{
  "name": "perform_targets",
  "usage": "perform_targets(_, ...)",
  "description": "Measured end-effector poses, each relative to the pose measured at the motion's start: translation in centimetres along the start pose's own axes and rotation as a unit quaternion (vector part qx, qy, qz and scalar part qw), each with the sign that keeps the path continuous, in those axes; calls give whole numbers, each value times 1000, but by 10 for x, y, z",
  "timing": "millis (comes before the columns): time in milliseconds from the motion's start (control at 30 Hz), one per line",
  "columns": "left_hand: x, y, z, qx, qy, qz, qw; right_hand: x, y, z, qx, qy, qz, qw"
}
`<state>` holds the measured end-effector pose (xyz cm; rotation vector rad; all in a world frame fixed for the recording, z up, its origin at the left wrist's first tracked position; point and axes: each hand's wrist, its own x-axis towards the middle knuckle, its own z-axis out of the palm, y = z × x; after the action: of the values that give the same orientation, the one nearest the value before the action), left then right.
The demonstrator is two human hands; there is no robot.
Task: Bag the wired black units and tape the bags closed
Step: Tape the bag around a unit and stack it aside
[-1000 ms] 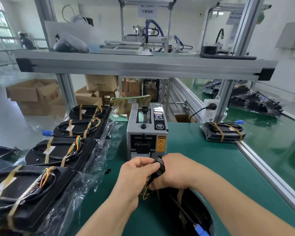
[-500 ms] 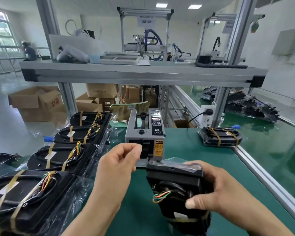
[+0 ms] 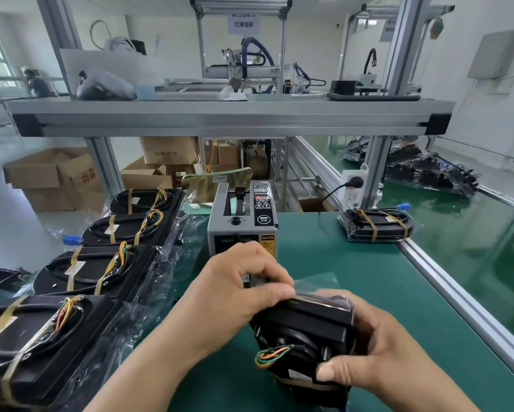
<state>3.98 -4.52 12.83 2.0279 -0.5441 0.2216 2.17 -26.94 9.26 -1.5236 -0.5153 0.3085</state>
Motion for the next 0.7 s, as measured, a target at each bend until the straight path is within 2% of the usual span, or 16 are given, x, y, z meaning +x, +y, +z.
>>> perform_targets(133,8,3,-5,17,-28,29,999,-1,-6,5,-65,-25,1,998)
perform_targets(367,19,6,-4,-35,5,44,998,-3,-9,8,-117,-22,11,993)
perform_targets(400,19,2,-4,-57,24,32,998,-5,-8,6,-114,-12,9,993)
perform_targets(467,23,-12,-6,-108,120,-36,986,-9,-5,2,-95,31,3,995)
perform_targets(533,27,-35,-5,-159,231,-170,945,-12,3,0,-72,109,-5,991)
perform_targets(567,28,-47,-2,-201,259,-244,913,-14,8,0,-76,147,-13,986)
perform_targets(633,31,-68,7,-292,265,-349,850,-16,15,5,-83,188,-31,978)
perform_targets(700,35,-84,16,-354,254,-403,805,-17,17,11,-74,200,-43,976)
